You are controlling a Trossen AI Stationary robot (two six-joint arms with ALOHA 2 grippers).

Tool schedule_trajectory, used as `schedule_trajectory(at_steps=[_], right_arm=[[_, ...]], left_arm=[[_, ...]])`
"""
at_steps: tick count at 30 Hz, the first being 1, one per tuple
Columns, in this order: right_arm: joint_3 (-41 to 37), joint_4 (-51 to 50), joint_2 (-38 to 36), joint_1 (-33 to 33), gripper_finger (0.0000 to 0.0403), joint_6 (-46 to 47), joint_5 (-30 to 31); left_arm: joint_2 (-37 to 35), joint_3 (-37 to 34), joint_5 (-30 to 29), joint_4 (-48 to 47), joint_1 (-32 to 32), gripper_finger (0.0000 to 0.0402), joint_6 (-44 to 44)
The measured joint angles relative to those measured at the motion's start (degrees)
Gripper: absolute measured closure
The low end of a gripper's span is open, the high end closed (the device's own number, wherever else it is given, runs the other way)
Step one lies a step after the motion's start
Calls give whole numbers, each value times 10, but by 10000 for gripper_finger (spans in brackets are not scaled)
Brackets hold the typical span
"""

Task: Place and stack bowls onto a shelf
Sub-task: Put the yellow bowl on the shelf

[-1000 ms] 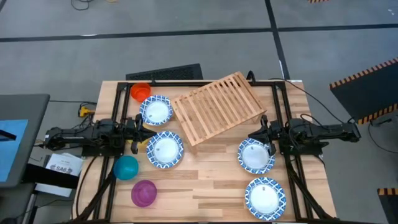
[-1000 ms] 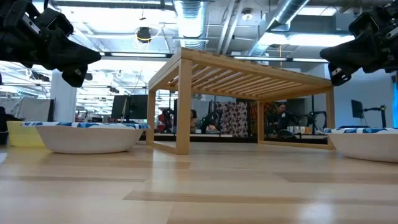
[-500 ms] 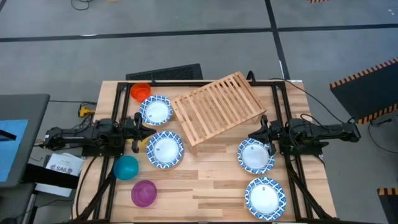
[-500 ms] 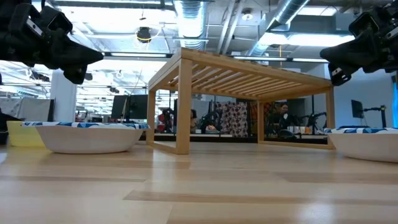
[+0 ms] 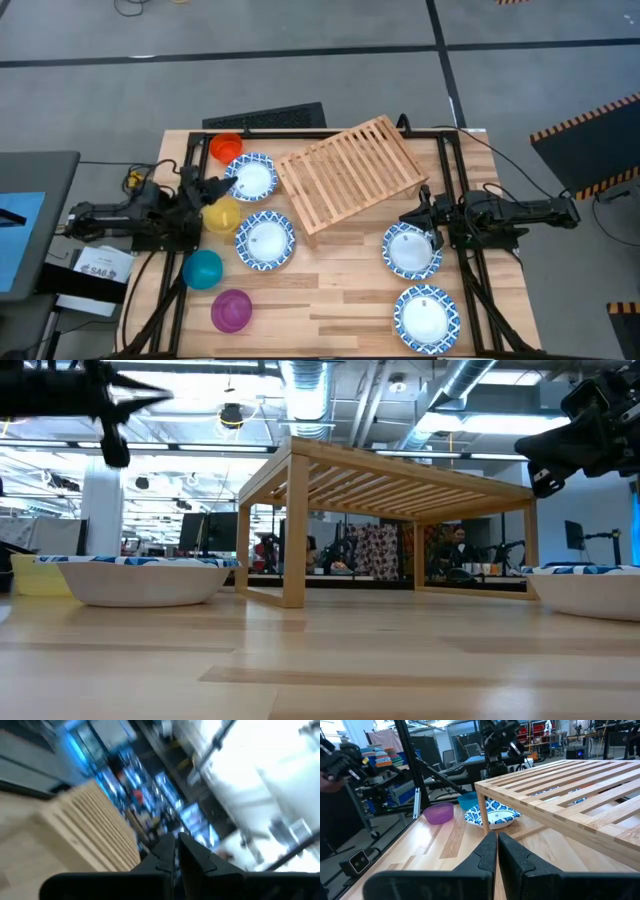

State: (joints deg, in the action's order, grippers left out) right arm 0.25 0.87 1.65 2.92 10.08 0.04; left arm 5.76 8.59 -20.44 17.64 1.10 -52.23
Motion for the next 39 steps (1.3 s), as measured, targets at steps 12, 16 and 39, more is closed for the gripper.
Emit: schedule_trajectory(at_steps=[12, 16, 39], right_arm=[[0, 2, 0, 0, 359, 0, 0], [0, 5, 0, 0, 359, 0, 0], [0, 7, 0, 0, 359, 0, 0]], left_arm=[[336, 406, 21, -603, 35, 231, 42], [429, 458, 122, -743, 39, 197, -10], [617, 334, 42, -697, 6, 187, -264]])
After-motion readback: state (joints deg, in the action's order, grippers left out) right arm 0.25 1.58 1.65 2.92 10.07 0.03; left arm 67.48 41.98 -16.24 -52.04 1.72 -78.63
